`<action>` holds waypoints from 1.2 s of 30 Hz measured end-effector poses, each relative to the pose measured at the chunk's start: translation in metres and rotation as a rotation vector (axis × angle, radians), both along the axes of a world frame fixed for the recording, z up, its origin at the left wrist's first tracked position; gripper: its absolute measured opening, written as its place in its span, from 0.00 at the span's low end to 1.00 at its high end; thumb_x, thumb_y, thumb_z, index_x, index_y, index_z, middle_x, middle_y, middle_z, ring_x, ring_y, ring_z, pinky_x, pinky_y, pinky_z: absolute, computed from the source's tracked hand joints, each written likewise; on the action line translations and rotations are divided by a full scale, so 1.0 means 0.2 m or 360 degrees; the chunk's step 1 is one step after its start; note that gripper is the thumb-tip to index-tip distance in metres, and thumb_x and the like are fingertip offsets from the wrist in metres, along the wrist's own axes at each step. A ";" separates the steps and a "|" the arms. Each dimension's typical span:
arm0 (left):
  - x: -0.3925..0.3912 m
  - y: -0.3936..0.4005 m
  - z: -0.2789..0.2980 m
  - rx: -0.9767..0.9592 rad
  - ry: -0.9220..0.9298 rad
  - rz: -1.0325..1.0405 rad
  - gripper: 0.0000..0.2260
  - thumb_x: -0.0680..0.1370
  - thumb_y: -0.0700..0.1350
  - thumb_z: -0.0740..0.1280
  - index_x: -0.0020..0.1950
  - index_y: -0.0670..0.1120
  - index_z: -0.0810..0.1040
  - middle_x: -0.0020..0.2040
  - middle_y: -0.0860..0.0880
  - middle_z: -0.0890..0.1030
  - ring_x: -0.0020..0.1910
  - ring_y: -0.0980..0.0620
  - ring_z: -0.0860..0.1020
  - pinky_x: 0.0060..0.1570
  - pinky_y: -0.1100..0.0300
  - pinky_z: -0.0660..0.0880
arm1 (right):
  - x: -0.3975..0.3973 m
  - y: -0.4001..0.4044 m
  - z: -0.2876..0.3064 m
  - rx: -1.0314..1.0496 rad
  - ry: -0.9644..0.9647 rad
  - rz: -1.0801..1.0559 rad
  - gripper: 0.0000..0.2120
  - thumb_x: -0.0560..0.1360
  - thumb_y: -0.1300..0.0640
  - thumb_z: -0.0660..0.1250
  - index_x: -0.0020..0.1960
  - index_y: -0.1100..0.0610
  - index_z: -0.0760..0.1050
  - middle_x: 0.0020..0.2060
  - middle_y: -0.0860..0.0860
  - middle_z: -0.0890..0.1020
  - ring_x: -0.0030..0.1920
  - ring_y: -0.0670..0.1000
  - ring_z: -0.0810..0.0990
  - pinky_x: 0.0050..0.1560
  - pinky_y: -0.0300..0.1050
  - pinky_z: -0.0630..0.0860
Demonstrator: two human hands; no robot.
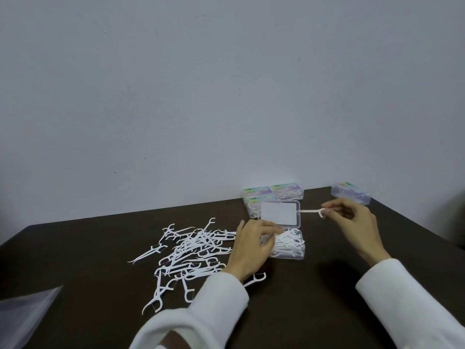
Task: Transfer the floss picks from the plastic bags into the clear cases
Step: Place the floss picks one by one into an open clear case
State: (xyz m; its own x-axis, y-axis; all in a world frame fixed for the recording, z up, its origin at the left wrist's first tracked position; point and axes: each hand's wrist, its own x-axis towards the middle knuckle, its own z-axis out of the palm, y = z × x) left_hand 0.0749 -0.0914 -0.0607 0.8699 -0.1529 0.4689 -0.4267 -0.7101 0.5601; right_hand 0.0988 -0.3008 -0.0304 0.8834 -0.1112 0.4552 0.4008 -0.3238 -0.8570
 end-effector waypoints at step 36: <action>0.00 0.00 -0.02 0.0125 -0.0276 0.0368 0.09 0.74 0.58 0.66 0.50 0.55 0.77 0.41 0.59 0.73 0.47 0.61 0.68 0.63 0.55 0.51 | 0.00 0.07 -0.09 -0.0998 0.0072 0.0379 0.05 0.69 0.50 0.72 0.41 0.41 0.77 0.45 0.41 0.79 0.47 0.40 0.76 0.49 0.36 0.73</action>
